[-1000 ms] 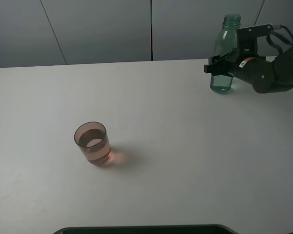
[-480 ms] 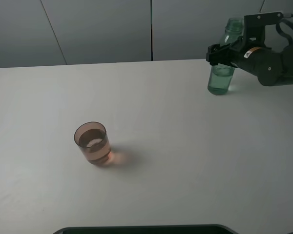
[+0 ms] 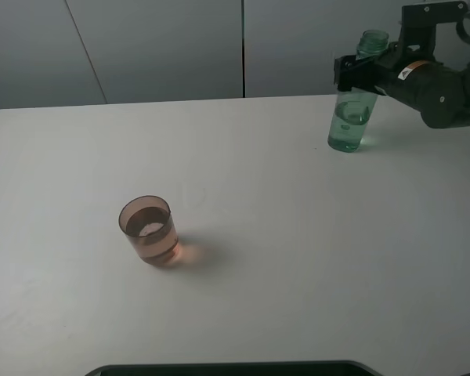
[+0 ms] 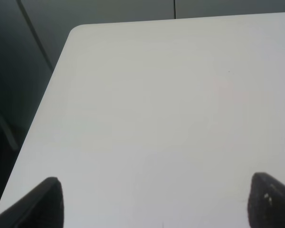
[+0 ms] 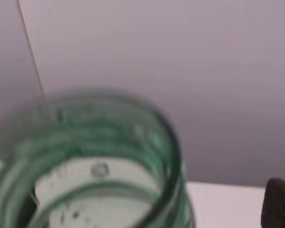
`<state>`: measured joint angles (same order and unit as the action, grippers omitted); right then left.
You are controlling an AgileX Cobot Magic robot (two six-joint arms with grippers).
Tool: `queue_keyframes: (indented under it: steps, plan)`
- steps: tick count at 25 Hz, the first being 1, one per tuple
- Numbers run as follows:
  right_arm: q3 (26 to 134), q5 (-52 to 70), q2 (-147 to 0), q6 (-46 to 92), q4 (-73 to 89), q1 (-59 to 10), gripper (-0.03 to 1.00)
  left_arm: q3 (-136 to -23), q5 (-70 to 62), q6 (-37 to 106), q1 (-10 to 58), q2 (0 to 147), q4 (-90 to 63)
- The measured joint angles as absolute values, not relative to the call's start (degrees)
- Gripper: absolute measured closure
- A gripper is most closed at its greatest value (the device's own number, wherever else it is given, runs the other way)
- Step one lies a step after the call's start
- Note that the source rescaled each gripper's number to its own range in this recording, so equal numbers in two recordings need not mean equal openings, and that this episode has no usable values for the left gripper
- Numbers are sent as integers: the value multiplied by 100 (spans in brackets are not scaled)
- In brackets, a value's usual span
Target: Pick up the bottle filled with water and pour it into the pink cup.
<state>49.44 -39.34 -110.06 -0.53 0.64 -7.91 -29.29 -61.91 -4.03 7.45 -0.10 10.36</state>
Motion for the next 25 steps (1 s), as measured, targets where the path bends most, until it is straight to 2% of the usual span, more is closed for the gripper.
queue_keyframes:
  steps: [7, 11, 19, 21, 25]
  plan:
    - [4944, -3302, -10040, -53, 100, -791, -3, -2929, -6191, -403, 745, -10, 1036]
    - [5071, -2137, -9302, -64, 189, -791, -3, -2929, -6191, -403, 745, -10, 1036]
    - [6377, 2531, -8215, -126, 385, -440, -3, -2929, -6191, -403, 745, -10, 1036]
    - [6499, 3919, -8012, -126, 387, -440, -3, -2929, -6191, -403, 745, -10, 1036]
    - [6515, 5787, -7504, -170, 241, -437, -3, -2929, -6191, -403, 745, -10, 1036]
